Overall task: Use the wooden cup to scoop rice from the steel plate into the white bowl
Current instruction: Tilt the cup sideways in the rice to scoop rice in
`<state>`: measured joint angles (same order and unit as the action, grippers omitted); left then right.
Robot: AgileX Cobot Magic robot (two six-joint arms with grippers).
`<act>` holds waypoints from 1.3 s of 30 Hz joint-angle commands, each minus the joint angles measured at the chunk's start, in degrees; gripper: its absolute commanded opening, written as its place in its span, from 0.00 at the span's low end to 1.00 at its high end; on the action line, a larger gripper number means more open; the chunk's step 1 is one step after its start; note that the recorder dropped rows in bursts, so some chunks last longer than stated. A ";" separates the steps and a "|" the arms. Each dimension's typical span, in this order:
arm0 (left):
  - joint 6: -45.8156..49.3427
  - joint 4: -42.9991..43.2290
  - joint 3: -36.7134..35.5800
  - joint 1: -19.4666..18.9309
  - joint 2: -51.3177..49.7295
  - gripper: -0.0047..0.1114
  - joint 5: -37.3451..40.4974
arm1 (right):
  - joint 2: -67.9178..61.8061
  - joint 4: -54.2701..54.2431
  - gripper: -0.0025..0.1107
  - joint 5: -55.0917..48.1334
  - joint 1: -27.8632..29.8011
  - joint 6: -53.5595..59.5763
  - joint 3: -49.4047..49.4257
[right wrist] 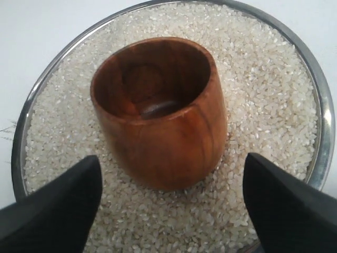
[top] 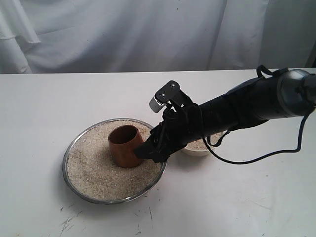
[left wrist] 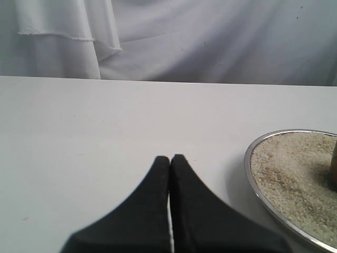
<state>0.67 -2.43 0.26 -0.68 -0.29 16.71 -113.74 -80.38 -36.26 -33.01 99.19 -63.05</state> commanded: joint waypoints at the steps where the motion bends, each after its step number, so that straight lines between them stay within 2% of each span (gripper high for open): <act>1: -0.18 -0.04 -0.26 0.09 0.29 0.04 -0.36 | 0.13 -1.09 0.62 -0.11 -0.11 -1.07 0.25; 10: -0.18 -0.04 -0.26 0.09 0.29 0.04 -0.36 | 0.13 -1.49 0.60 -0.19 -0.11 -4.02 0.25; 12: -0.18 -0.04 -0.26 0.09 0.29 0.04 -0.36 | 0.13 -0.92 0.56 -0.93 -0.11 -2.73 0.25; 20: -0.18 -0.04 -0.26 0.09 0.29 0.04 -0.36 | 0.13 -1.70 0.26 -1.95 -0.11 -1.68 0.25; 24: -0.18 -0.04 -0.26 0.09 0.29 0.04 -0.36 | 0.13 -3.22 0.16 -2.41 -0.60 -1.13 0.14; 27: -0.18 -0.04 -0.26 0.09 0.29 0.04 -0.36 | 0.13 -3.22 0.13 -0.57 -1.84 0.27 -0.35; 39: -0.18 -0.04 -0.26 0.09 0.29 0.04 -0.36 | 0.13 -3.92 0.13 6.11 -6.11 2.97 -2.07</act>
<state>0.67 -2.43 0.26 -0.68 -0.29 16.71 -113.74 -83.69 -31.26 -38.46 101.30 -64.86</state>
